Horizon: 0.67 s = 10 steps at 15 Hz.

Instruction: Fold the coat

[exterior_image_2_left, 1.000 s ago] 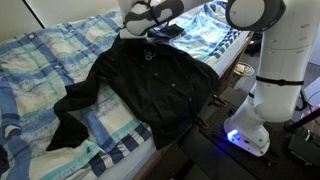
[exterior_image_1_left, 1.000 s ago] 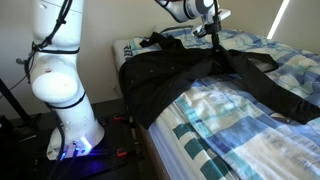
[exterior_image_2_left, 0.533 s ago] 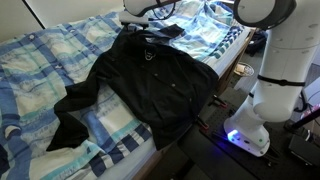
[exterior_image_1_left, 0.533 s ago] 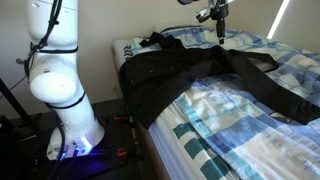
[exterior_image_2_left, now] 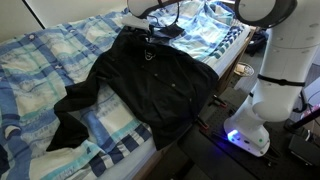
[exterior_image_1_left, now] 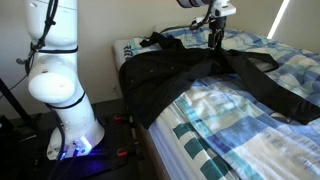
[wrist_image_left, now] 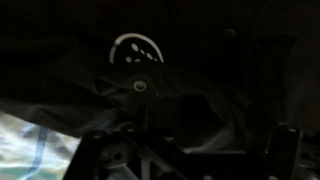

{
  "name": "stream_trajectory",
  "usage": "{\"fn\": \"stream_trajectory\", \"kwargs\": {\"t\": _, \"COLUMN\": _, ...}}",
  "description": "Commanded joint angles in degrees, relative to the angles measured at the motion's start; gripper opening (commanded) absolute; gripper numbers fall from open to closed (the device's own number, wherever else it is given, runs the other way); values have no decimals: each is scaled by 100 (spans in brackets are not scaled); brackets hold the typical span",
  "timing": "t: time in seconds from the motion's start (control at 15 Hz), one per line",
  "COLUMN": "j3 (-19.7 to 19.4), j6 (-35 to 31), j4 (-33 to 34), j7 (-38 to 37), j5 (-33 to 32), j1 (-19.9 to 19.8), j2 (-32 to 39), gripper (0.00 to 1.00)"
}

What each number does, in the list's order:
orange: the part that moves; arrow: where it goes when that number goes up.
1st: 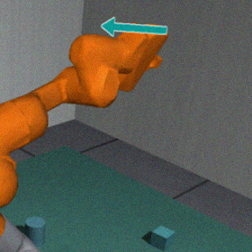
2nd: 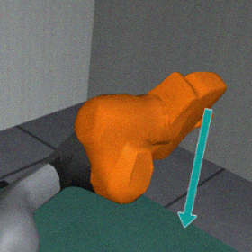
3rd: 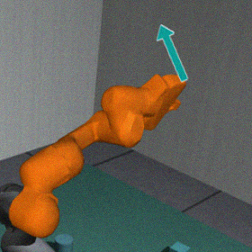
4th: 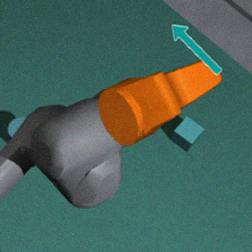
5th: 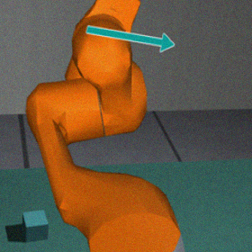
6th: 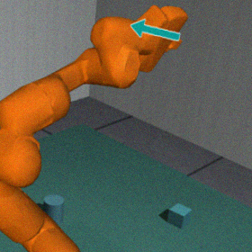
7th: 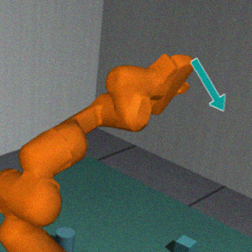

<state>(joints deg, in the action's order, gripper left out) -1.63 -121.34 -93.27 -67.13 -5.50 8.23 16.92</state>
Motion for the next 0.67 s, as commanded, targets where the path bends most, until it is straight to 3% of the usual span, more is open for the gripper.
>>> {"fn": "stream_trajectory", "kwargs": {"t": 0.0, "j3": -44, "j6": -125, "j4": -763, "j7": -399, "j5": 542, "j1": -256, "j2": -313, "gripper": 100}}
{"fn": "stream_trajectory", "kwargs": {"t": 0.6, "j3": -398, "j6": -503, "j4": -1532, "j7": -882, "j5": 514, "j1": -654, "j2": -910, "gripper": 100}}
